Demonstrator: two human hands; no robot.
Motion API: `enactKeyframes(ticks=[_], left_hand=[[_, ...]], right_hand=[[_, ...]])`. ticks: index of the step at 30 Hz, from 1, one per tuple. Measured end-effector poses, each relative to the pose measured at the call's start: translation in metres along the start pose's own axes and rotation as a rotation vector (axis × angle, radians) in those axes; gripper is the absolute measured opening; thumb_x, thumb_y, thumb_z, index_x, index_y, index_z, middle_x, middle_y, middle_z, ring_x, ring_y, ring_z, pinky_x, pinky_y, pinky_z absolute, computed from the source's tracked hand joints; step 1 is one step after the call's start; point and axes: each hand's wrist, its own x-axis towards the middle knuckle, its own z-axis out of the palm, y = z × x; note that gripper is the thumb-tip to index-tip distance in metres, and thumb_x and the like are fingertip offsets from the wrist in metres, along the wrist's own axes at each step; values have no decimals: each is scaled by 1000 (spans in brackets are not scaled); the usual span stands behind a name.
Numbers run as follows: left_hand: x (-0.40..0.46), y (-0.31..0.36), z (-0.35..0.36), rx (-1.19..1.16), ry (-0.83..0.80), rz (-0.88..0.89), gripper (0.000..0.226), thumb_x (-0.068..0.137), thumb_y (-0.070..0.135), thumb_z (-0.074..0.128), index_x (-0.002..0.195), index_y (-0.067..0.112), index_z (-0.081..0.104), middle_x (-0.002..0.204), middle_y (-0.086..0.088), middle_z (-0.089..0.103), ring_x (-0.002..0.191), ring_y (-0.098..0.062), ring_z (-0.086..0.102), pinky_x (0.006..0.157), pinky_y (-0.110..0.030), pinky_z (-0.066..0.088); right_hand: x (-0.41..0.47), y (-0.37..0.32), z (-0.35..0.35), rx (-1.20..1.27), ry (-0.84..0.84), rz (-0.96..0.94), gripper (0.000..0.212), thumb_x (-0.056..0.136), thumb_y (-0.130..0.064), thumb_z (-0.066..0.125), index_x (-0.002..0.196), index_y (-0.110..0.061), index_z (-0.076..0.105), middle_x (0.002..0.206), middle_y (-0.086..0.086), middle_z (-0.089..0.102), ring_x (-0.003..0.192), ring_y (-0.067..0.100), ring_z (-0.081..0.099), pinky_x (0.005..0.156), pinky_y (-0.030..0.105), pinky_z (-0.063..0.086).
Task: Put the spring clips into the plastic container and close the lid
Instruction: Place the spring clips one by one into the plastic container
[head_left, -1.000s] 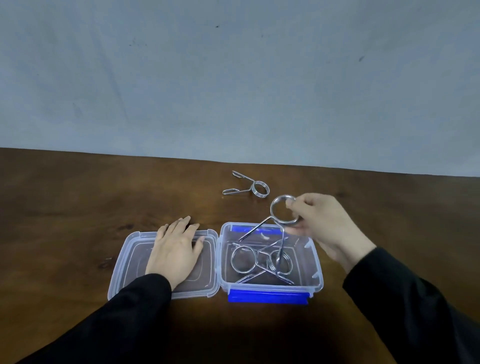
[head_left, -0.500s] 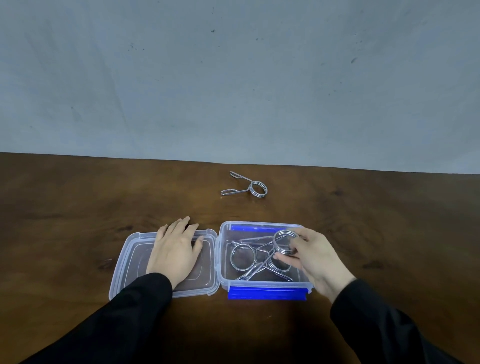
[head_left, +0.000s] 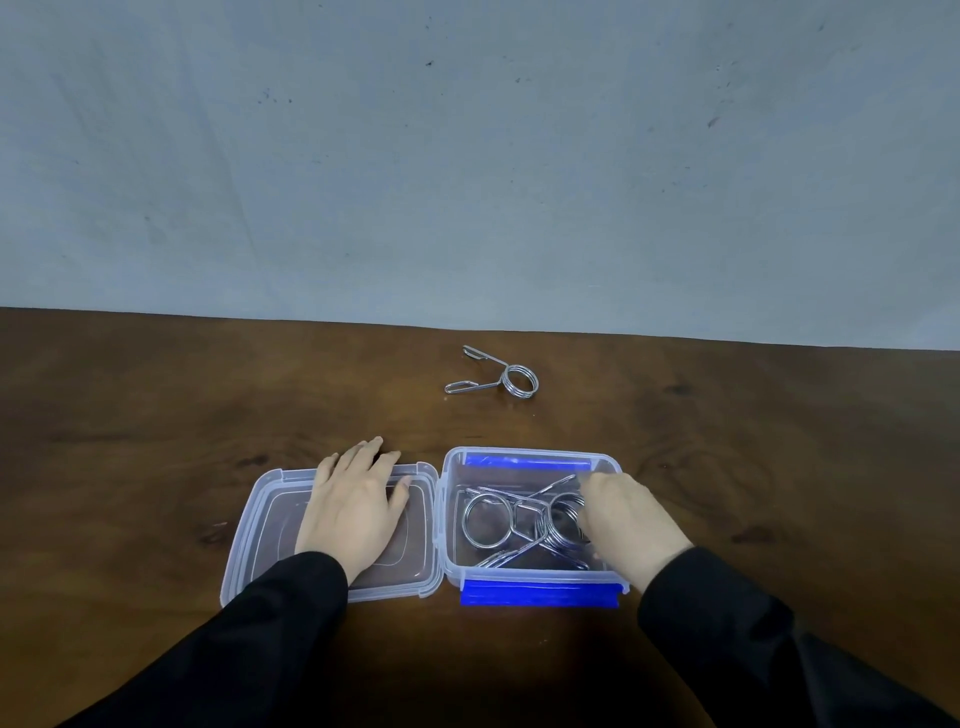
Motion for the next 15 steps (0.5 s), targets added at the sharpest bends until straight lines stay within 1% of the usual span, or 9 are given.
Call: enactKeyframes(ticks=[2, 4, 6, 8, 9, 10, 11, 13, 15], left_hand=[[0, 0, 1, -6, 4, 1, 47, 99, 47, 37, 131, 23, 60, 146, -3, 53, 135, -22, 45, 116, -44, 26], [-1, -1, 1, -22, 9, 2, 45, 99, 46, 39, 130, 22, 61, 144, -4, 54, 134, -23, 46, 115, -45, 27], [0, 0, 1, -27, 12, 2, 46, 99, 46, 39, 130, 22, 62, 144, -5, 55, 133, -23, 47, 115, -45, 28], [0, -1, 2, -28, 13, 0, 46, 99, 47, 39, 130, 22, 62, 144, -4, 55, 133, -22, 46, 115, -45, 28], [0, -1, 2, -30, 15, 0, 46, 99, 47, 39, 130, 22, 62, 143, -4, 55, 133, -22, 47, 115, -45, 28], [0, -2, 2, -32, 19, 2, 45, 99, 46, 39, 129, 22, 62, 143, -5, 56, 133, -22, 47, 115, -45, 29], [0, -2, 2, -34, 22, 5, 45, 98, 46, 39, 129, 22, 62, 143, -5, 56, 133, -22, 47, 115, -45, 29], [0, -2, 2, -33, 25, 5, 45, 98, 46, 40, 128, 22, 62, 143, -5, 56, 132, -22, 48, 114, -45, 29], [0, -1, 3, -33, 23, 3, 45, 98, 47, 40, 128, 22, 62, 143, -5, 56, 132, -22, 48, 114, -45, 29]], right_hand=[[1, 0, 0, -33, 6, -22, 29, 99, -20, 62, 126, -10, 59, 116, 10, 71, 102, 22, 71, 75, 25, 52], [2, 2, -2, -62, 24, -49, 26, 99, -21, 62, 123, -10, 62, 114, 9, 71, 99, 21, 71, 70, 24, 48], [1, 4, -8, -99, 30, -64, 22, 100, -21, 59, 120, -12, 65, 110, 7, 72, 93, 19, 70, 67, 23, 47], [-1, 5, -18, -87, 51, -70, 16, 101, -24, 57, 106, -14, 69, 97, 5, 71, 80, 18, 65, 57, 20, 42], [-2, 6, -24, -62, 84, -76, 18, 101, -27, 57, 95, -15, 69, 87, 3, 69, 74, 18, 64, 52, 20, 39], [-1, 6, -29, -31, 137, -87, 24, 100, -30, 57, 85, -15, 67, 79, 2, 68, 71, 19, 65, 50, 23, 39], [0, 6, -35, 20, 192, -98, 28, 99, -33, 57, 81, -14, 69, 74, 1, 70, 69, 20, 67, 52, 27, 45], [7, 5, -48, 214, 260, -113, 29, 97, -37, 60, 81, -16, 72, 65, 3, 72, 62, 19, 70, 60, 34, 56], [22, 5, -59, 434, 263, -100, 27, 95, -37, 63, 80, -18, 72, 64, 5, 73, 53, 20, 71, 61, 35, 60]])
